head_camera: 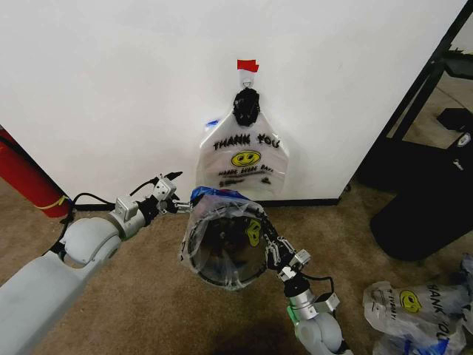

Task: Pick up the garbage bag from the wall and place it over the trash bin.

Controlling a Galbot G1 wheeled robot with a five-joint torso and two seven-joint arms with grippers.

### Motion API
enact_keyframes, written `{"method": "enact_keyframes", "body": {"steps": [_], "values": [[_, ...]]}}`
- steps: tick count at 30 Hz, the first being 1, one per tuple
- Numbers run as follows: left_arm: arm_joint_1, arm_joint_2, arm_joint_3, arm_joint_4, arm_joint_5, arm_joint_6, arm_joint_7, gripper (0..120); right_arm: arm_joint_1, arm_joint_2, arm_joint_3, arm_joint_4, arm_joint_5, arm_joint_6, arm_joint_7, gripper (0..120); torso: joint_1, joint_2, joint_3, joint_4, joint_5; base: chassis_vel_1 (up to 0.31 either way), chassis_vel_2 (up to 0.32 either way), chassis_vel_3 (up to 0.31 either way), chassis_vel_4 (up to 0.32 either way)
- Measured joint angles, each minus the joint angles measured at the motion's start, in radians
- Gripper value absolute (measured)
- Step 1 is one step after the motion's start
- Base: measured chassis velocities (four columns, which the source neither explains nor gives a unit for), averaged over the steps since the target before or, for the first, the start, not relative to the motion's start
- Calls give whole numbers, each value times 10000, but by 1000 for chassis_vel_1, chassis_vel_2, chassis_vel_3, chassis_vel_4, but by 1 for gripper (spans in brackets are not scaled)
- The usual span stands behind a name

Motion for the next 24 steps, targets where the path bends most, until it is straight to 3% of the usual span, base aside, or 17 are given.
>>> {"method": "enact_keyframes", "body": {"steps": [4,12,16,19,24], "values": [[-176,-240,117,439,97,-334,370,98,-82,1,-184,31,1035,-590,-191,1,0,0,0,0,1,0,0,0,0],[-168,-252,61,800,-64,-1185,749,99,-38,-13,-208,88,1556,-1137,83,1,0,0,0,0,-1,0,0,0,0],[-4,-294,-194,712,-976,-2561,2086,100,-15,-20,-316,129,1539,-1472,1171,1,0,0,0,0,1,0,0,0,0],[58,-453,-238,793,-1559,-3127,2766,100,-2,-16,-480,144,1486,-1690,1740,1,0,0,0,3,4,0,0,0,0],[82,-774,-277,1072,-1992,-3292,3366,100,10,-19,-656,137,1268,-1807,2046,1,0,0,-1,0,2,0,0,0,0]]}}
